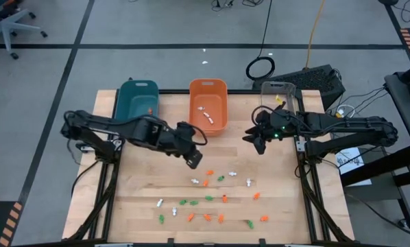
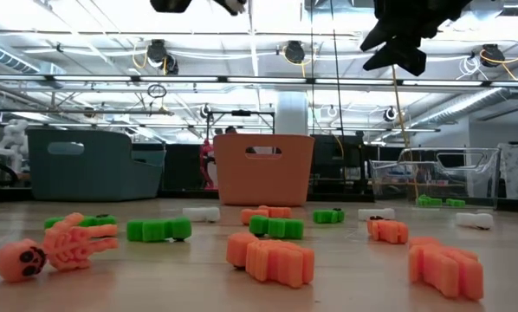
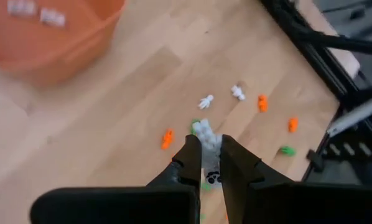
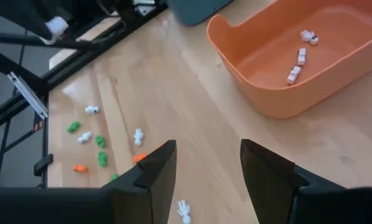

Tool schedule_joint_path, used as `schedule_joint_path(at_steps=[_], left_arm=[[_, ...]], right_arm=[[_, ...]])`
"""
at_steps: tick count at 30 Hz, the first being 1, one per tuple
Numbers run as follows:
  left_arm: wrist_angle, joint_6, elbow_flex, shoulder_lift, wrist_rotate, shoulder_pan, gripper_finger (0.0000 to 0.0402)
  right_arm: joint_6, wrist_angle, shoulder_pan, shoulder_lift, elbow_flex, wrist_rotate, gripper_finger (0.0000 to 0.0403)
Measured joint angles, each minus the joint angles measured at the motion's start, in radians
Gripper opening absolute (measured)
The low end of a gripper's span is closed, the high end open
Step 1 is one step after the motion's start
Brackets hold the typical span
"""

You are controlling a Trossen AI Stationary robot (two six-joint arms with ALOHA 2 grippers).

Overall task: Sort Halloween decoration
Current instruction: Put the white skeleton toy into the orange bin

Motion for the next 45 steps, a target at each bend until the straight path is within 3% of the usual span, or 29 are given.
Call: schedule_joint_path(at_steps=[7,16,23,32,40,45], left_arm=[[0.007,0.315,0.0,-0.07,0.023,0.005,0.0029],[0.097,0.811,0.0,-0.172,0.032,-0.004,0.0029],[0.11,1.017,0.0,-0.255,0.063,-0.004,0.0029],[0.112,1.086,0.0,-0.301,0.088,-0.026,0.0029],[0.112,1.086,0.0,-0.3,0.086,-0.028,0.0029],[0.112,1.076,0.0,-0.3,0.029,-0.028,0.0029]], right_arm=[[0.084,0.063,0.0,0.0,0.0,0.064,0.0162],[0.288,0.175,0.002,0.0,0.0,0.064,0.0162],[0.322,0.255,0.056,0.0,0.0,0.091,0.0162],[0.41,0.255,0.122,0.0,0.0,0.218,0.0162],[0.431,0.255,0.145,0.0,0.0,0.224,0.0162],[0.428,0.251,0.145,0.001,0.0,0.225,0.0162]])
